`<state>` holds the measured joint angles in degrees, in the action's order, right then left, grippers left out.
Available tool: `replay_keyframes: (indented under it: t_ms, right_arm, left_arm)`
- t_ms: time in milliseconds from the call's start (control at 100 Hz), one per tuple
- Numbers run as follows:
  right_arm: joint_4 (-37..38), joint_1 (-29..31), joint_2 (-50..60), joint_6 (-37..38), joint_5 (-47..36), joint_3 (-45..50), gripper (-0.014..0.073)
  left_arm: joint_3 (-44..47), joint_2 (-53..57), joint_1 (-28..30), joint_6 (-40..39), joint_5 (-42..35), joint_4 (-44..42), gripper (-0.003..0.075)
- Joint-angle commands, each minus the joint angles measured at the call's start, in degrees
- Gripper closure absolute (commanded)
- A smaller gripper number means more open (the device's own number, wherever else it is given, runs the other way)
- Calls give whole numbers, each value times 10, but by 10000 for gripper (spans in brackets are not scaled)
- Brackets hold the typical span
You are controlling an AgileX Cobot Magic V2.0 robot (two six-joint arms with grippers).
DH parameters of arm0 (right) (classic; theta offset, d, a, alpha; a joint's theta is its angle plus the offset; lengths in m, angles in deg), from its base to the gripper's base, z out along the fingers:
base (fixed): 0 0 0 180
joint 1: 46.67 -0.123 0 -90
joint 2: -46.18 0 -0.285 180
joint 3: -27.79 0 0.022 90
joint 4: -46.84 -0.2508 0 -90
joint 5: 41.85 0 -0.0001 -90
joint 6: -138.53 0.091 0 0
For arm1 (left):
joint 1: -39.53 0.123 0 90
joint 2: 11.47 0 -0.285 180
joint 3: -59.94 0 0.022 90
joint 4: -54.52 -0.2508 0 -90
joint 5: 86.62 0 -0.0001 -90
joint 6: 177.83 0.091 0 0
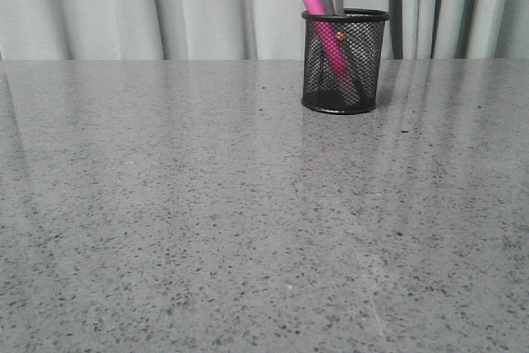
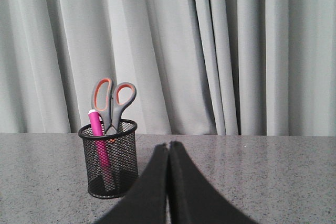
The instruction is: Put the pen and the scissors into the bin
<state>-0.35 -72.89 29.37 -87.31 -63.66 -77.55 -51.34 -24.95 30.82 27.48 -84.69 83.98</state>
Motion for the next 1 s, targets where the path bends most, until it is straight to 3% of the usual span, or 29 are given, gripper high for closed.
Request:
replay_keyframes:
  t_ms: [0,450,550,670,840,990]
  right_arm:
    - [12,2,-3,-7,-32,-13,670]
    - [12,2,-3,-7,-32,-13,670]
    - [12,2,-3,-7,-32,-13,670]
    - [12,2,-3,-7,-32,-13,670]
    - [12,2,-3,-7,-32,-13,670]
    - [12,2,-3,-7,-32,-13,670]
  left_arm:
    - [-15,-5,0,-1,-36,5,739]
    - [-15,-5,0,-1,-36,3,739]
    - [-15,-5,1,-13,-36,-70,739]
    - [-5,-5,18,-125,-38,-233,739]
    - [39,13,63,-168,-35,-255,739]
    - [83,61,67,-191,-35,-278,739]
